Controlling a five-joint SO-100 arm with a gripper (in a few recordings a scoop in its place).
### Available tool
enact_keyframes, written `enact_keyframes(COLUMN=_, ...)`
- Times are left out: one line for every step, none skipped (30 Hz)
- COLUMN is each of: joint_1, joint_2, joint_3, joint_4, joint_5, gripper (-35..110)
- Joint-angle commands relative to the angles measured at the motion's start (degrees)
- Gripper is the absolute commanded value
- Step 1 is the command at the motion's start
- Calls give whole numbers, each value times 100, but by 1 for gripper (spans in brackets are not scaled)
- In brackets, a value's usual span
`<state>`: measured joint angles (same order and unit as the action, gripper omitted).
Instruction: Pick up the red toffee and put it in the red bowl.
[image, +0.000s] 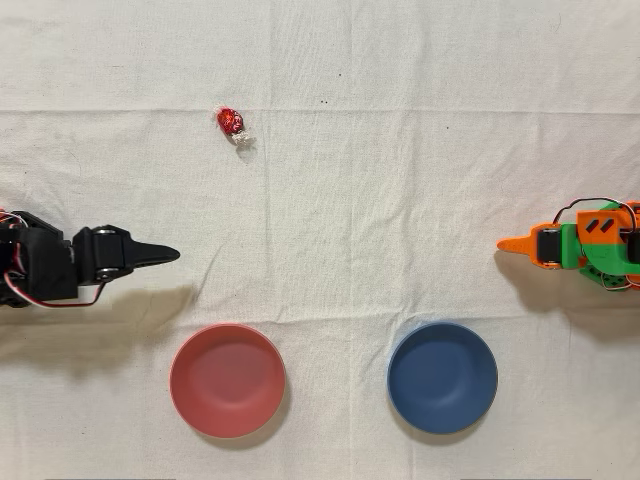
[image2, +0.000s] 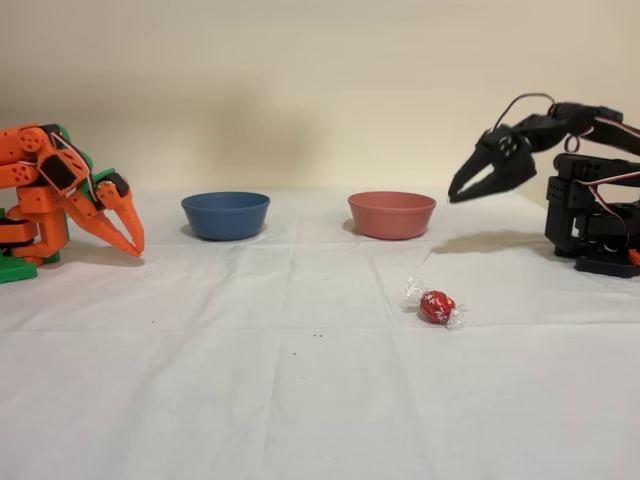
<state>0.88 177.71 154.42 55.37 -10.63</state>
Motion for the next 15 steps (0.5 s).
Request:
enact_keyframes(joint_1=-70, joint_2=-958, joint_3=-1477, joint_4=-9, joint_5=-35, gripper=0)
enact_keyframes(joint_1=-123, joint_2=-1204, joint_3=-1723, joint_4=-18, joint_5=-53, gripper=0)
enact_keyframes(joint_1=-176, joint_2=-1477, joint_3=-2004, joint_4=35, joint_5=-18, gripper=0)
enact_keyframes(joint_1=-229, joint_2=-1758, joint_3=-2303, joint_4=123, joint_5=18, gripper=0)
enact_keyframes(joint_1=-299, joint_2=-2030, joint_3=-2584, joint_4=220, joint_5=53, gripper=0)
enact_keyframes(joint_1=-378, joint_2=-2268, joint_3=-2848, joint_4=343, joint_5=97, gripper=0)
enact_keyframes(joint_1=-492, joint_2=-2496, joint_3=-3094, joint_4=510, joint_5=141, gripper=0)
enact_keyframes(joint_1=-606, joint_2=-2742, joint_3=-3331, joint_4=677, joint_5=185, gripper=0)
enact_keyframes(joint_1=-738, joint_2=-2971, joint_3=-3568, joint_4=817, joint_5=211, gripper=0)
enact_keyframes(joint_1=-870, joint_2=-3190, joint_3=-3779, joint_4=932, joint_5=202, gripper=0)
enact_keyframes(joint_1=-1002, joint_2=-3419, joint_3=-3981, joint_4=976, joint_5=272, gripper=0)
enact_keyframes(joint_1=-1134, joint_2=-3612, joint_3=-4157, joint_4=993, joint_5=360, gripper=0)
enact_keyframes(joint_1=-1266, joint_2=-3806, joint_3=-4307, joint_4=993, joint_5=475, gripper=0)
enact_keyframes(joint_1=-1380, joint_2=-3999, joint_3=-4456, joint_4=984, joint_5=580, gripper=0)
enact_keyframes(joint_1=-1521, joint_2=-4201, joint_3=-4614, joint_4=1020, joint_5=606, gripper=0)
